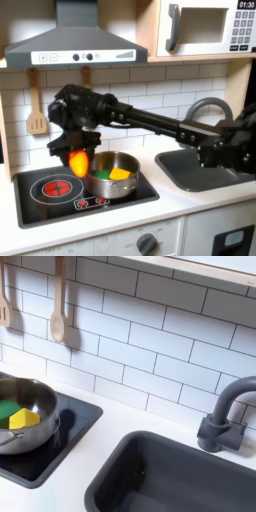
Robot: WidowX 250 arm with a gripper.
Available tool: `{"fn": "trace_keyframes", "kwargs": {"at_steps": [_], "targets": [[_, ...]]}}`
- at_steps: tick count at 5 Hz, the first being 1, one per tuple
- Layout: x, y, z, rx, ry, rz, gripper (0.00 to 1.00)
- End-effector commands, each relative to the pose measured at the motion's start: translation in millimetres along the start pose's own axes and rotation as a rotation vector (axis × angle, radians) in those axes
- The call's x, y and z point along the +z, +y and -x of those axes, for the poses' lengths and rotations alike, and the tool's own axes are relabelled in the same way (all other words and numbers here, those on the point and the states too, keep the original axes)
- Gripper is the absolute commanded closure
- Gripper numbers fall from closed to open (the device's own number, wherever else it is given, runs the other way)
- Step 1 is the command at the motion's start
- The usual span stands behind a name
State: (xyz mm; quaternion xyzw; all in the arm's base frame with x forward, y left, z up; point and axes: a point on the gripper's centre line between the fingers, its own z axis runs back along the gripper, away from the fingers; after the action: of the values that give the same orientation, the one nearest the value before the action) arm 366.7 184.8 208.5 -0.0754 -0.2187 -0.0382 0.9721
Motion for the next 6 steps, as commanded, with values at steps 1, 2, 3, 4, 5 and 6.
{"fn": "trace_keyframes", "kwargs": {"at_steps": [1, 2, 3, 4, 5, 6], "targets": [[-5.5, -23.8, -2.6, -0.055, 0.019, 0.034, 1.00], [-11.6, -29.8, -1.1, -0.073, 0.039, 0.048, 1.00], [-6.7, -39.8, -2.1, -0.100, 0.033, 0.049, 1.00], [-12.0, -46.5, 1.9, -0.107, 0.048, 0.063, 1.00], [-17.0, -50.4, 5.2, -0.112, 0.060, 0.075, 1.00], [-15.9, -54.0, 6.1, -0.119, 0.059, 0.074, 1.00]]}}
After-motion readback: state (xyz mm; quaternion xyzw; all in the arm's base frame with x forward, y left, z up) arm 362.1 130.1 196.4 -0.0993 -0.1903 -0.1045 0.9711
